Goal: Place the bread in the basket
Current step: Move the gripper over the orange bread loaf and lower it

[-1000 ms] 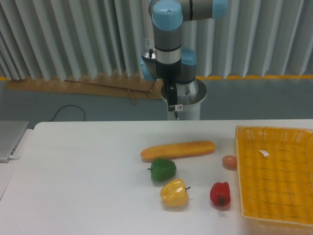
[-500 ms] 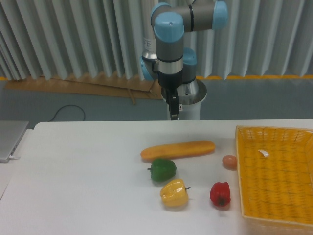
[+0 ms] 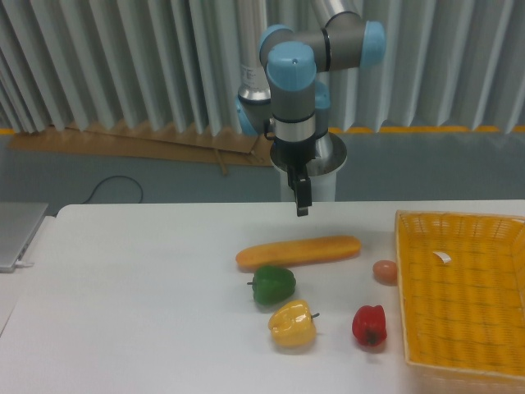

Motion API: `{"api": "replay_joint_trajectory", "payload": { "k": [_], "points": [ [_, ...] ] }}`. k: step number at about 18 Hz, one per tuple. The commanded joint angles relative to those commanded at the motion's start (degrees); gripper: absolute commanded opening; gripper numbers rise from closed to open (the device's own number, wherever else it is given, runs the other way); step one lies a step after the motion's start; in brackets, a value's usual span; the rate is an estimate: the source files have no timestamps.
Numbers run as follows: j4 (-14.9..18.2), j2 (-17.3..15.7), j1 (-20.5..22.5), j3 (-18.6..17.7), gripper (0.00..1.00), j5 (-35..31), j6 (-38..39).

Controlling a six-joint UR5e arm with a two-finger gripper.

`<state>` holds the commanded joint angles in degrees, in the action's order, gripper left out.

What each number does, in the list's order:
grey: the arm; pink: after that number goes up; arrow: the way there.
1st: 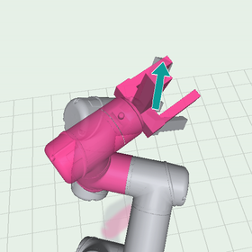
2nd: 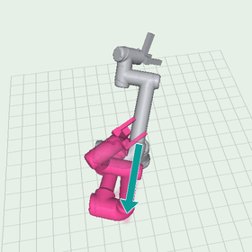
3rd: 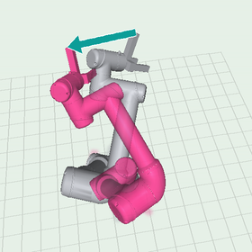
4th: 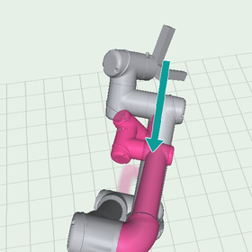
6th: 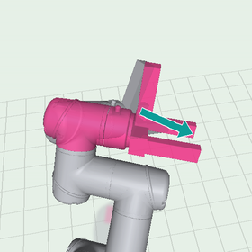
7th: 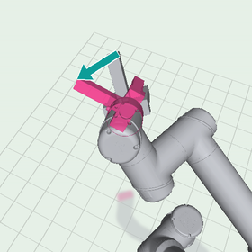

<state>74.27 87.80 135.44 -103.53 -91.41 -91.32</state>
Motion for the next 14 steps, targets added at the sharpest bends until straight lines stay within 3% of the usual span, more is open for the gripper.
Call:
{"api": "replay_joint_trajectory", "payload": {
  "k": [3, 8, 14],
  "points": [
    [-1.0, 1.3, 0.0, -0.6, 1.00, 0.0, -0.2],
    [-7.0, 1.1, 0.0, -4.0, 1.00, -0.5, -0.3],
    [-8.1, 2.8, 0.1, -4.1, 1.00, -2.6, -0.4]
  ]
}}
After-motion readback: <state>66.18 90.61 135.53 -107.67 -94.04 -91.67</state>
